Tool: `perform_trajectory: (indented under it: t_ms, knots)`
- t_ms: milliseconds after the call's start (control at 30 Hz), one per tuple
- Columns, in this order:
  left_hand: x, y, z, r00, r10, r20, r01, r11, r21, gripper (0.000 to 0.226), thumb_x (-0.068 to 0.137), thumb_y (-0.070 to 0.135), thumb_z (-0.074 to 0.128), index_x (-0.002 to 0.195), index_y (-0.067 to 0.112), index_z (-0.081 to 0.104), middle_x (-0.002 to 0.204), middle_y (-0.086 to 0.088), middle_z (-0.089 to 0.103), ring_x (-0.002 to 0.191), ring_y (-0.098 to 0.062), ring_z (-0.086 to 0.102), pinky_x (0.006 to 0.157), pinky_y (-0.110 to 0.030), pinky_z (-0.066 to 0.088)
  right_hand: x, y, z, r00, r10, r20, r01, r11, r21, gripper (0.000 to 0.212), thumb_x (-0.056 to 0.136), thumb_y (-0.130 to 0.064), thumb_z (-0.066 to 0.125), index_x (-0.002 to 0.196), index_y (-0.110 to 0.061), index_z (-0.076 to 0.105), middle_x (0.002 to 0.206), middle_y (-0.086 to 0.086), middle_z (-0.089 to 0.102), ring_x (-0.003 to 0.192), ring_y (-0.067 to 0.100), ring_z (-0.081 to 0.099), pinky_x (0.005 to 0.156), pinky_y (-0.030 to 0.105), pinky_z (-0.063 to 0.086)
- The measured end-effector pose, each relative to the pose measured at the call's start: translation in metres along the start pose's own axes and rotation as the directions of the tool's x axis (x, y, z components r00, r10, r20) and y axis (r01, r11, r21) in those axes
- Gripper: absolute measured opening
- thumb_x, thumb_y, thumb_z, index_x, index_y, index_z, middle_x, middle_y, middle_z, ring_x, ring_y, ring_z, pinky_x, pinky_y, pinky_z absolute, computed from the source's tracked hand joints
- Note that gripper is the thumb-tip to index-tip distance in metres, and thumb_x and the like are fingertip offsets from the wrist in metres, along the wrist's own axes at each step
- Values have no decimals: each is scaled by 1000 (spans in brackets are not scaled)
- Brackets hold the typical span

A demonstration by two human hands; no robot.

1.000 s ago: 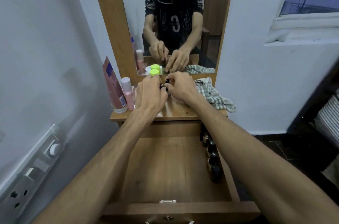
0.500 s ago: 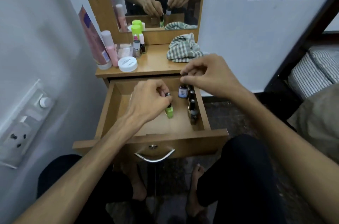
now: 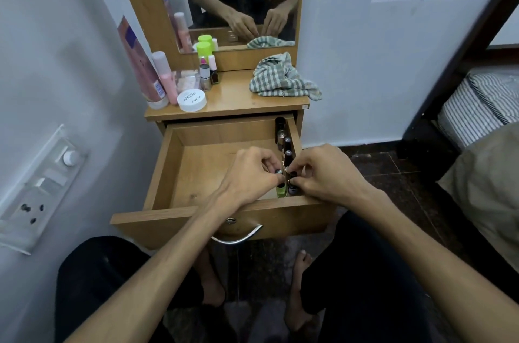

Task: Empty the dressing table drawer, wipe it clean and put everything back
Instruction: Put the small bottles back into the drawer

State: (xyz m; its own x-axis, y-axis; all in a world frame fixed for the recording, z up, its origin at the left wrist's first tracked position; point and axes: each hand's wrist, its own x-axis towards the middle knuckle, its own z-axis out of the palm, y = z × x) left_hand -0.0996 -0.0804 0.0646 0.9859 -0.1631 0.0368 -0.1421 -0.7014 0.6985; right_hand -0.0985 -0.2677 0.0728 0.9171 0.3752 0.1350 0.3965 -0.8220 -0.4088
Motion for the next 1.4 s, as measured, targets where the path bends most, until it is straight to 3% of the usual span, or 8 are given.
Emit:
perform_trajectory:
  t_ms: [300,467,667,833,1000,1133,1300,1400]
  knots:
    - [1,-1,6,997,-29,69,28,1000,12,12,73,17,88,79,19,78,74,5,73,56,4,60,50,-9,44,8,-1,7,994,103,24,-103,995,6,14,78,-20,79,91,-24,83,73,-12,68,70,6,60,65,21,45]
    - [1,-2,6,993,-53,108,60,996,-64,12,72,18,89,75,19,77,72,3,74,53,5,60,50,-10,42,9,-1,8,992,122,42,-122,993,3,15,77,-17,84,91,-23,83,77,-12,66,76,10,65,76,33,60]
    - [4,-2,4,974,-33,223,44,998,-45,9,73,18,87,78,20,80,76,5,77,65,1,66,59,-13,51,9,-1,8,991,120,53,-121,992,16,14,76,-14,83,87,-23,82,72,-12,67,73,9,65,75,34,61]
    - [5,-5,5,965,-43,260,67,994,-81,10,75,20,88,81,21,80,77,4,76,62,2,64,60,-16,51,9,-1,9,989,127,71,-128,992,17,17,76,-12,80,88,-24,82,71,-11,67,72,10,65,75,34,60]
    - [6,-7,3,951,-50,304,76,994,-73,12,78,16,84,87,21,79,79,6,76,68,1,66,71,-25,57,8,3,2,981,133,139,-139,990,34,23,77,-17,83,97,-28,78,73,-12,70,72,3,63,66,16,46]
    - [6,-11,-2,939,-55,341,103,987,-126,17,78,5,78,90,17,79,79,2,77,67,-2,68,70,-25,59,7,10,-6,976,137,169,-148,987,55,24,78,-21,82,100,-31,78,72,-15,71,68,-3,64,64,13,42]
    - [9,-14,-24,971,-52,233,110,964,-242,19,82,-4,70,91,11,75,77,-7,77,73,-17,74,73,-40,65,20,-7,-28,996,66,52,-74,982,174,11,86,-26,79,96,-29,79,71,-14,70,70,-4,65,65,13,49]
    - [22,-14,-45,997,-54,-51,41,975,-219,15,84,5,71,83,18,76,73,0,75,71,-20,74,71,-44,64,49,-22,-34,999,30,-32,-21,972,234,8,88,-26,77,95,-30,77,73,-14,71,73,-6,65,65,11,51]
